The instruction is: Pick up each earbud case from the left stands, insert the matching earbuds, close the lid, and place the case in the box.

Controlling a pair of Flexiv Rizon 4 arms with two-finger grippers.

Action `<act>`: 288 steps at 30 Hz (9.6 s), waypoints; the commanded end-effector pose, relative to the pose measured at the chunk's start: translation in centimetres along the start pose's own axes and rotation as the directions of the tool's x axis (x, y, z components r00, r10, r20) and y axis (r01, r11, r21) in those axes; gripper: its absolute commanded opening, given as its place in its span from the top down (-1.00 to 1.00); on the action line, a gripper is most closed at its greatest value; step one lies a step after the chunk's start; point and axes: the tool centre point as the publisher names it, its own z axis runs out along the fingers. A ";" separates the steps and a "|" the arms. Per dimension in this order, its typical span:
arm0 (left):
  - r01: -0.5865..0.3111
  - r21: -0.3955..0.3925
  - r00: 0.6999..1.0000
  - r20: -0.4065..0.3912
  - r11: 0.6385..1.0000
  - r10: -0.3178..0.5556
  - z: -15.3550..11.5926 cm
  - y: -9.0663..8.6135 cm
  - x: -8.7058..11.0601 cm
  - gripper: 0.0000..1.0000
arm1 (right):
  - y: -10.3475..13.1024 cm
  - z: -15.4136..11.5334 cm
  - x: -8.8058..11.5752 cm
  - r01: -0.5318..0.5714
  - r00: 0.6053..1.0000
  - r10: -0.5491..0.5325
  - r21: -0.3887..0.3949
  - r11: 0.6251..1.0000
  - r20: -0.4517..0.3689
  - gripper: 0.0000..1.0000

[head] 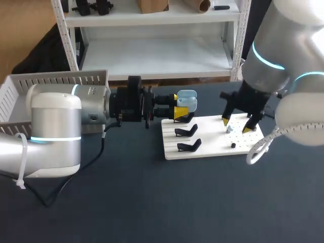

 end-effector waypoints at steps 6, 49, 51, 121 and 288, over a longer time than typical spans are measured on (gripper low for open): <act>-0.002 -0.001 1.000 0.003 1.000 0.002 0.0 0.0 0.1 1.00 | 1.1 2.2 -1.5 -0.069 0.997 0.069 0.016 0.997 -0.024 0.07; -0.002 -0.001 1.000 0.003 1.000 0.002 0.0 0.0 0.1 1.00 | 0.9 6.0 -3.2 -0.055 0.998 0.056 -0.048 0.997 0.022 0.22; -0.002 -0.001 1.000 0.003 1.000 0.002 0.0 0.0 0.1 1.00 | 0.9 6.0 -3.2 -0.052 0.998 0.053 -0.051 0.997 0.022 0.22; -0.002 -0.001 1.000 0.003 1.000 0.002 0.0 0.0 0.1 1.00 | 0.2 3.4 -3.1 -0.050 0.999 0.052 -0.098 0.994 0.014 1.00; -0.002 -0.001 1.000 0.003 1.000 0.002 0.0 0.0 0.1 1.00 | 15.2 -11.0 6.2 0.434 0.877 -0.434 -0.047 0.900 -0.207 1.00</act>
